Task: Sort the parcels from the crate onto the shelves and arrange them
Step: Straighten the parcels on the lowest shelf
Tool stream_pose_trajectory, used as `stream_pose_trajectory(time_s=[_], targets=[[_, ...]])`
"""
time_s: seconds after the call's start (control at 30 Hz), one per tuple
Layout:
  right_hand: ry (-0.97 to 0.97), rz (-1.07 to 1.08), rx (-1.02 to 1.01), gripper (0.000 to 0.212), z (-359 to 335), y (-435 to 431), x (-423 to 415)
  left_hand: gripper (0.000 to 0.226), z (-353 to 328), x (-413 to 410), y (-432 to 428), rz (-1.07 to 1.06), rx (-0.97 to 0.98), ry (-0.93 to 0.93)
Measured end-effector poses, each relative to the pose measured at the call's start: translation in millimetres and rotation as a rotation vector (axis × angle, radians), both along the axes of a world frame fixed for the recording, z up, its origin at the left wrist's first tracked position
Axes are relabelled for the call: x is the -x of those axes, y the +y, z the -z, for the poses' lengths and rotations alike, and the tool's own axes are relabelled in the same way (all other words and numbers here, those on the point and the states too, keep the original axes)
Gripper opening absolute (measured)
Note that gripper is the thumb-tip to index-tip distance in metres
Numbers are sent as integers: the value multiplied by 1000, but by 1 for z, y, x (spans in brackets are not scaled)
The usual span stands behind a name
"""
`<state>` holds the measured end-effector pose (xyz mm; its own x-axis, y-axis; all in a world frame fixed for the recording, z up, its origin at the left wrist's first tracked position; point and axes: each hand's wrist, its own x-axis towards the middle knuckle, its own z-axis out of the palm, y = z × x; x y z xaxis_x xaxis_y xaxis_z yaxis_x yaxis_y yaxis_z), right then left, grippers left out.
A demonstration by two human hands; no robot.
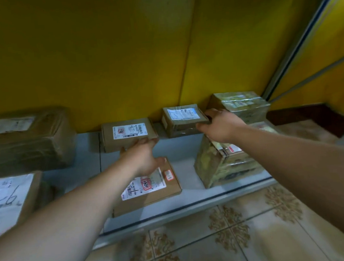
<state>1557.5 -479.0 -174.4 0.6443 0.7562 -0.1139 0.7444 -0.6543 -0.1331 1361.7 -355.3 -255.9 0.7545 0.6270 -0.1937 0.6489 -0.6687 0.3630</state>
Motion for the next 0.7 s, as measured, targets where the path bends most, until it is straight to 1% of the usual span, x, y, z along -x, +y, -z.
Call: stream_pose_trajectory(time_s=[0.1,0.17,0.3,0.43,0.5,0.57,0.6,0.7], targets=[[-13,-2,-6,64,-1,-6,-13,75,-7,-19,-5,9,-24,-39],[3,-6,9,60,5,-10,-28,75,-8,-30,-10,-12,1,-38],[-22,-50,-11,64,7,-8,-50,77,0,-54,-14,-47,33,-35],[-73,-85,24,60,12,-1,-82,76,4,-74,-18,-73,36,-60],[-80,-89,44,65,17,1,-95,75,7,-82,-20,-91,35,-59],[-72,-117,39,80,22,3,-110,75,10,-90,-17,-116,39,-51],[-65,-114,29,81,23,3,-117,75,11,-95,-14,-130,36,-47],[-9,-59,-52,63,27,0,-147,74,15,-114,-7,-175,18,-34]])
